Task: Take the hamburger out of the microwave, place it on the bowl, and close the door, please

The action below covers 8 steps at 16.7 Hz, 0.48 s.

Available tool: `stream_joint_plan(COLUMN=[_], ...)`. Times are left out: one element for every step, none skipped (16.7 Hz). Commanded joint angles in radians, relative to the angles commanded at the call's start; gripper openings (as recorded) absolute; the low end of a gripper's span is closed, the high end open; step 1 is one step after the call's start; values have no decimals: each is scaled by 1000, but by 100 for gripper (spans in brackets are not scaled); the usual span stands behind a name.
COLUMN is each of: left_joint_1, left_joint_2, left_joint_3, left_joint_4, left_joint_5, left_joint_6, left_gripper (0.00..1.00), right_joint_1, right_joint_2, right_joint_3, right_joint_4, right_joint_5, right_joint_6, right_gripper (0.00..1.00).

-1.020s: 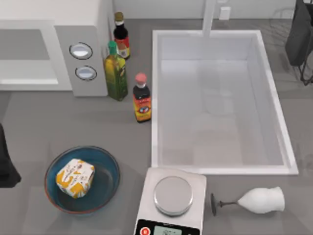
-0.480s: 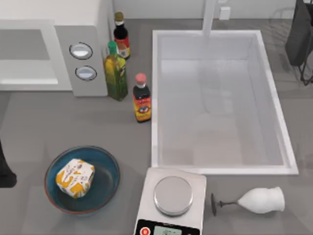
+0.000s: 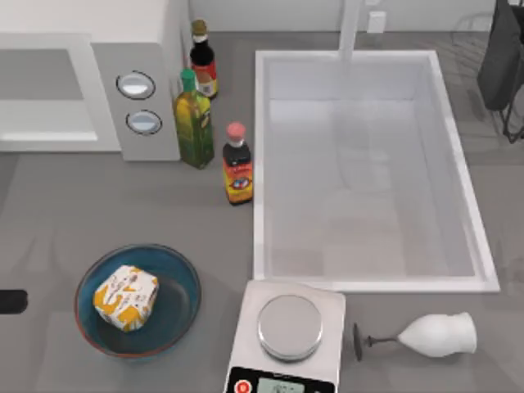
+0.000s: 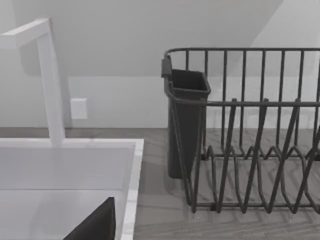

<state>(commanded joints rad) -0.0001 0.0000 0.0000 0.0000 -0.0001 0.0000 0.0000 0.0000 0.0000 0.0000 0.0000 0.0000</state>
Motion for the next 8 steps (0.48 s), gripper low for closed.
stream_joint_plan(left_joint_1=[0, 0, 0, 0, 0, 0, 0, 0], left_joint_2=[0, 0, 0, 0, 0, 0, 0, 0], left_joint_3=[0, 0, 0, 0, 0, 0, 0, 0], left_joint_4=[0, 0, 0, 0, 0, 0, 0, 0], left_joint_5=[0, 0, 0, 0, 0, 0, 0, 0], left_joint_6=[0, 0, 0, 0, 0, 0, 0, 0], left_gripper=[2, 0, 0, 0, 0, 0, 0, 0], right_joint_1=[0, 0, 0, 0, 0, 0, 0, 0], right_joint_2=[0, 0, 0, 0, 0, 0, 0, 0], right_joint_3=[0, 0, 0, 0, 0, 0, 0, 0], right_joint_4=[0, 0, 0, 0, 0, 0, 0, 0], right_joint_5=[0, 0, 0, 0, 0, 0, 0, 0], right_joint_6=[0, 0, 0, 0, 0, 0, 0, 0], right_gripper=[100, 100, 100, 100, 100, 100, 100, 100])
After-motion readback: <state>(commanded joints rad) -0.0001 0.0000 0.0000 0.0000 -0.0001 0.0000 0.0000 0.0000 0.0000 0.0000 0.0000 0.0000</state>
